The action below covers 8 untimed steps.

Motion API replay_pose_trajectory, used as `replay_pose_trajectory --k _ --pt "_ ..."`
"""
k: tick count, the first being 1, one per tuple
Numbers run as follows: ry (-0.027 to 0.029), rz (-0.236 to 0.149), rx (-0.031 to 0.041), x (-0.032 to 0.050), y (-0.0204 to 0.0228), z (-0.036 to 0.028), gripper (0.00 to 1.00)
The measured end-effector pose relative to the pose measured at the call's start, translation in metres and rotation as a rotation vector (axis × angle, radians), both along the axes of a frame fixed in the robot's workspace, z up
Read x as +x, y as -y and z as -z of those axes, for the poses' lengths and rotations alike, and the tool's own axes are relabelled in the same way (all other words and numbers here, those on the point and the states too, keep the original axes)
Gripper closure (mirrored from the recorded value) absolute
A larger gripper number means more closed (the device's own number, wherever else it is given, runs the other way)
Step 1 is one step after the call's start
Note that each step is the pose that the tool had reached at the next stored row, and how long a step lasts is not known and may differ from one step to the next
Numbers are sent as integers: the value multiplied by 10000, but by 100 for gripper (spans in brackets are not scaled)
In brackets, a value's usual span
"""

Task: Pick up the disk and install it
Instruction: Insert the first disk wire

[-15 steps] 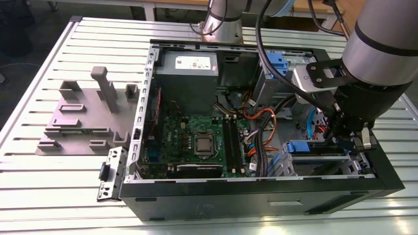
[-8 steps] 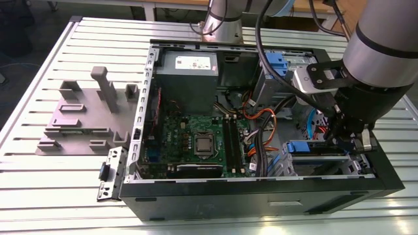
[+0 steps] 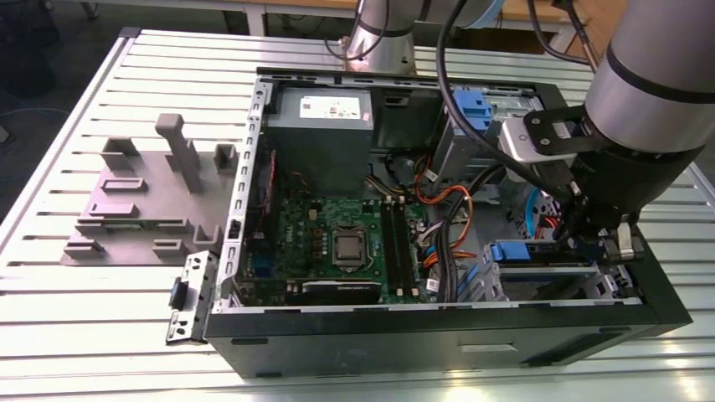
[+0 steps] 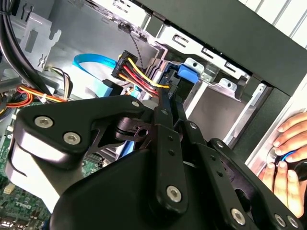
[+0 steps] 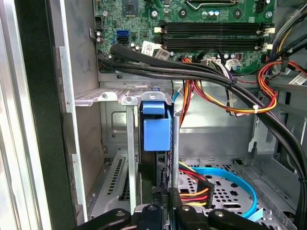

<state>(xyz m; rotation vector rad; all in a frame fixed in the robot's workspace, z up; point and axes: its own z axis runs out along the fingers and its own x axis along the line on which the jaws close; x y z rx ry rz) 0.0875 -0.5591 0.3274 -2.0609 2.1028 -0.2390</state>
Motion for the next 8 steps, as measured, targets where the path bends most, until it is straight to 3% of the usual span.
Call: replay_pose_trajectory --k 4,8 --pt "-1 0 -3 0 0 14 83" --pt "0 0 55 0 0 14 83"
